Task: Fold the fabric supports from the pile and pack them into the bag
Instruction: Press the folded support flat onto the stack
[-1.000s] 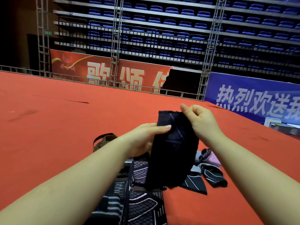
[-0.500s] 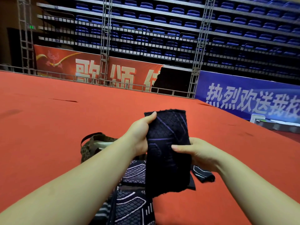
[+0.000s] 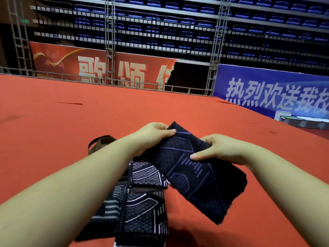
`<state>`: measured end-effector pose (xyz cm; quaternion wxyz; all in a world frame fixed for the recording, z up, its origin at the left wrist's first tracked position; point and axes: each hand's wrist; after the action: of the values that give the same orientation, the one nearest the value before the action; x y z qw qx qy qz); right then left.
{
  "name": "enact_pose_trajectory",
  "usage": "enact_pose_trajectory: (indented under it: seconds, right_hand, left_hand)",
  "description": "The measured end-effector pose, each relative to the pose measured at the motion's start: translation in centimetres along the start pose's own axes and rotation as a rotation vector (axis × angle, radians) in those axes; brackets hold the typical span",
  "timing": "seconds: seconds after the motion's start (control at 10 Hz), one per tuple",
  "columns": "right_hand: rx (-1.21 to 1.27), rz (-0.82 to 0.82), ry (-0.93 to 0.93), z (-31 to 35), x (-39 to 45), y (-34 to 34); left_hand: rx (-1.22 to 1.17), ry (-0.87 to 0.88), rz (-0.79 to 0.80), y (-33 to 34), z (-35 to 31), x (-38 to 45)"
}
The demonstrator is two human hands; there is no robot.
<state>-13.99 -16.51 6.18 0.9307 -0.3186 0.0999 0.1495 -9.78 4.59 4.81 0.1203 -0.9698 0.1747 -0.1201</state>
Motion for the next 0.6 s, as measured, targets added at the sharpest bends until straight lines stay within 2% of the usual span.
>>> enact_pose_trajectory:
  seconds: [0.1,0.2,0.3,0.4,0.6]
  right_hand:
    - [-0.111,0.073,0.161,-2.9,-0.5,-0.4]
    - [-0.071,0.064,0.259,-6.8,-1.2,-1.3]
    - [0.123,0.017,0.312,-10.4,-1.7,-2.3]
    - [0.300,-0.164,0.386,-13.9,-1.7,-2.3]
    - [0.299,-0.456,0.519,-20.3,-0.4,0.7]
  left_hand:
    - [0.224,0.092,-0.090,1.5,0.8,0.3]
    - [0.481,0.115,-0.148,2.7,1.9,0.5]
    - [0.742,0.059,-0.117,4.5,3.3,0.5]
    - [0.871,-0.021,-0.027,7.9,5.4,0.3]
    - [0.903,-0.242,0.044,15.4,11.1,-1.7]
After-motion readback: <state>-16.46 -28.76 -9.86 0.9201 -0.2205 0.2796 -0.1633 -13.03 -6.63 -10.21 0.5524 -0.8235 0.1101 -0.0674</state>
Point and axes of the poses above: each hand's wrist, its own x-axis towards the middle knuckle, its own y-axis out of the palm, z = x × y, and after that the axes turned 8 degrees about y, right-handed
